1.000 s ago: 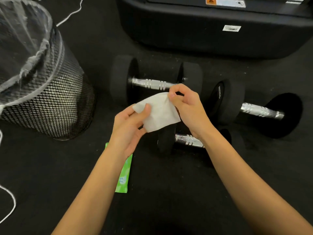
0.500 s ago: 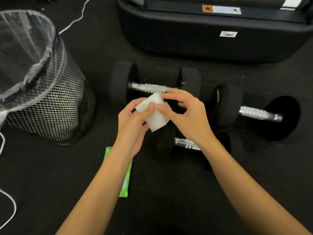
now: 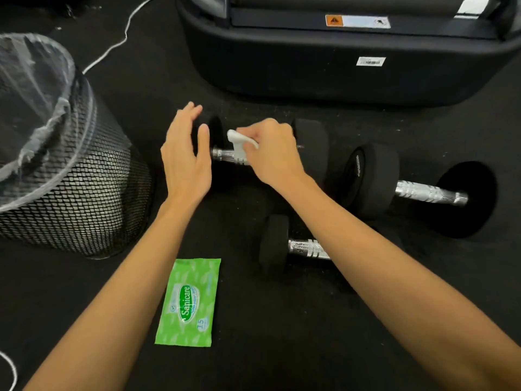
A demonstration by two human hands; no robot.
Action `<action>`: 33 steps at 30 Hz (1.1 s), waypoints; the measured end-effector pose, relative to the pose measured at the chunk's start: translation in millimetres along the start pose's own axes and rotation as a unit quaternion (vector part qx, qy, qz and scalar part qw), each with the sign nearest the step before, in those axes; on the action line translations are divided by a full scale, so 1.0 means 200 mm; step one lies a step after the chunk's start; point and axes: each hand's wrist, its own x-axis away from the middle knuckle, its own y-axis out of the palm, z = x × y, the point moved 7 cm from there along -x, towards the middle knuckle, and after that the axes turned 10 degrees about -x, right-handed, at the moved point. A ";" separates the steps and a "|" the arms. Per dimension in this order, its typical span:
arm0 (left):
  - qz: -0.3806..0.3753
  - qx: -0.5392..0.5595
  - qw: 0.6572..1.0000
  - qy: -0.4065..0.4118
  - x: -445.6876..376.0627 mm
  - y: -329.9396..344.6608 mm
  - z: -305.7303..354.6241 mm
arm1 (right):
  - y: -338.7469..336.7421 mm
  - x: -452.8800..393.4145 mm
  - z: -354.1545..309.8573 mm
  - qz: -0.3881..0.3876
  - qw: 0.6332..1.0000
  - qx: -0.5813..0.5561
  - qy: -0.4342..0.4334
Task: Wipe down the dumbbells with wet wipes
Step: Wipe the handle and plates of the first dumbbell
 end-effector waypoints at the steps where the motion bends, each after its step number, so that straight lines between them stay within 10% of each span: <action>1: -0.019 -0.034 0.999 -0.003 -0.01 0.04 -0.03 | 0.05 -0.07 0.01 0.009 0.999 0.048 0.003; 15: -0.080 -0.091 0.991 0.057 -0.01 0.13 -0.14 | 0.42 0.08 0.21 -0.055 0.958 0.247 -0.133; 33: -0.080 -0.113 0.988 0.063 0.01 0.13 -0.13 | 0.38 0.00 0.15 -0.029 0.972 0.220 -0.083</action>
